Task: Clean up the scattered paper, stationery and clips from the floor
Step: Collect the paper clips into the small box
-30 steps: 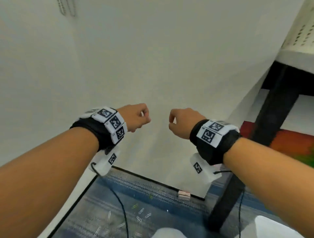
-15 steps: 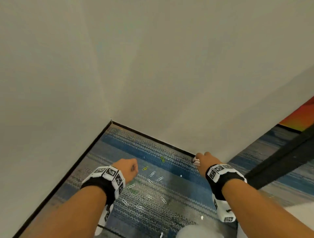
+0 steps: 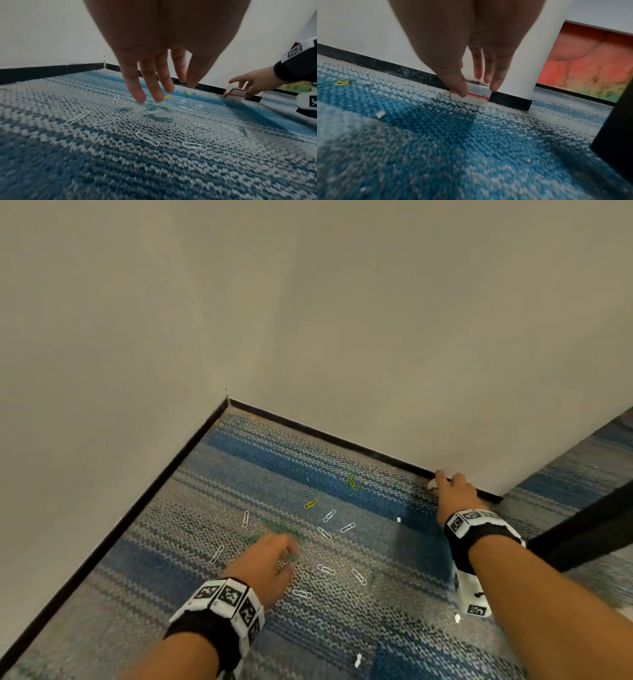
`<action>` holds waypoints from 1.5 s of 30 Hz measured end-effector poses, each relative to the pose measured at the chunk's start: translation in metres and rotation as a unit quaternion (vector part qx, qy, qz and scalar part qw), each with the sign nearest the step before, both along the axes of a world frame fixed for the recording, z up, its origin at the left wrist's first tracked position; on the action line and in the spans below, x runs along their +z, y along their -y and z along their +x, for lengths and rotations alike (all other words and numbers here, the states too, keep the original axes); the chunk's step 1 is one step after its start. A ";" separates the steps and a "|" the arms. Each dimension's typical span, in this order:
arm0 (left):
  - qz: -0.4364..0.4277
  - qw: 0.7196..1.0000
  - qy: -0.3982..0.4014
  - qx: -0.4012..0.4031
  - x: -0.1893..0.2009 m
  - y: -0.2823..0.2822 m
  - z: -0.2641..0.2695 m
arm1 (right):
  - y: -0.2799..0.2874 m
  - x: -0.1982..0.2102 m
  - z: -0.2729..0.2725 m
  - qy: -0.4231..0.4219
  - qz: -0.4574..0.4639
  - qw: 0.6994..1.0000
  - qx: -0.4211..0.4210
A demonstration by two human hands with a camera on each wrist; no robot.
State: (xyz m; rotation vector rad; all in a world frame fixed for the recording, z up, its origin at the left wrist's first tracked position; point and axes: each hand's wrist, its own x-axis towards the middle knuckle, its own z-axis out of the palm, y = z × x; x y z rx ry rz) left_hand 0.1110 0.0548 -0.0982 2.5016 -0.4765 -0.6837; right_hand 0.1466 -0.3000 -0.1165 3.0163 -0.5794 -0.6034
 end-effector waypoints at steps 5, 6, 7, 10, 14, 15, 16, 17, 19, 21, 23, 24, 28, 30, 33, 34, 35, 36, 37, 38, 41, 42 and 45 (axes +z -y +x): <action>0.054 0.998 0.017 -0.009 -0.012 0.007 -0.007 | 0.009 -0.008 -0.014 0.021 -0.076 0.996 -0.032; 0.079 0.997 0.003 -0.019 -0.016 0.008 -0.009 | 0.011 -0.010 -0.018 0.024 -0.064 0.997 -0.038; 0.106 0.994 -0.019 -0.030 -0.022 0.010 -0.012 | 0.013 -0.013 -0.023 0.022 -0.040 0.998 -0.039; 0.180 0.978 -0.088 -0.065 -0.031 0.012 -0.021 | 0.015 -0.023 -0.031 0.006 0.051 0.998 -0.030; 0.241 0.961 -0.085 -0.103 -0.028 0.016 -0.020 | 0.010 -0.029 -0.033 0.046 0.076 0.995 -0.043; 0.251 0.958 -0.080 -0.109 -0.028 0.018 -0.018 | 0.007 -0.030 -0.033 0.055 0.076 0.995 -0.047; 0.260 0.956 -0.077 -0.113 -0.027 0.019 -0.017 | 0.004 -0.031 -0.034 0.069 0.086 0.992 -0.062; 0.268 0.953 -0.076 -0.117 -0.028 0.020 -0.016 | -0.001 -0.031 -0.035 0.093 0.109 0.986 -0.085; 0.279 0.950 -0.077 -0.117 -0.027 0.021 -0.015 | -0.018 -0.029 -0.041 0.159 0.164 0.966 -0.122; 0.276 0.952 -0.073 -0.109 -0.025 0.023 -0.015 | -0.047 -0.023 -0.055 0.206 0.219 0.947 -0.115; 0.269 0.956 -0.059 -0.104 -0.025 0.023 -0.017 | -0.085 -0.017 -0.074 0.197 0.290 0.934 -0.073; 0.267 0.957 -0.047 -0.100 -0.025 0.023 -0.018 | -0.105 -0.015 -0.083 0.177 0.329 0.927 -0.045; 0.218 0.975 -0.012 -0.048 -0.028 0.023 -0.029 | -0.159 -0.020 -0.110 0.115 0.446 0.887 0.035; 0.164 0.986 -0.017 -0.019 -0.027 0.020 -0.036 | -0.171 -0.021 -0.117 0.096 0.470 0.877 0.040; 0.077 0.997 -0.007 -0.015 -0.027 0.009 -0.049 | -0.179 -0.021 -0.127 0.088 0.522 0.848 0.020; 0.043 0.999 -0.010 -0.016 -0.028 0.004 -0.053 | -0.179 -0.020 -0.129 0.082 0.537 0.839 0.014; 0.017 1.000 -0.022 -0.013 -0.030 0.000 -0.056 | -0.179 -0.019 -0.133 0.070 0.551 0.831 0.011; 0.005 0.999 -0.035 -0.007 -0.030 -0.003 -0.059 | -0.179 -0.019 -0.136 0.057 0.563 0.824 0.009; 0.002 0.999 -0.040 -0.002 -0.033 -0.005 -0.062 | -0.180 -0.019 -0.140 0.047 0.570 0.820 0.006; 0.005 0.999 -0.040 0.002 -0.035 -0.006 -0.063 | -0.180 -0.021 -0.143 0.041 0.571 0.820 0.002; 0.010 0.999 -0.040 0.015 -0.040 -0.002 -0.067 | -0.181 -0.026 -0.148 0.040 0.543 0.839 0.015; 0.012 0.999 -0.046 0.014 -0.043 -0.001 -0.068 | -0.181 -0.028 -0.149 0.045 0.531 0.846 0.021; 0.020 0.998 -0.051 -0.004 -0.047 -0.002 -0.073 | -0.182 -0.029 -0.150 0.058 0.517 0.854 0.027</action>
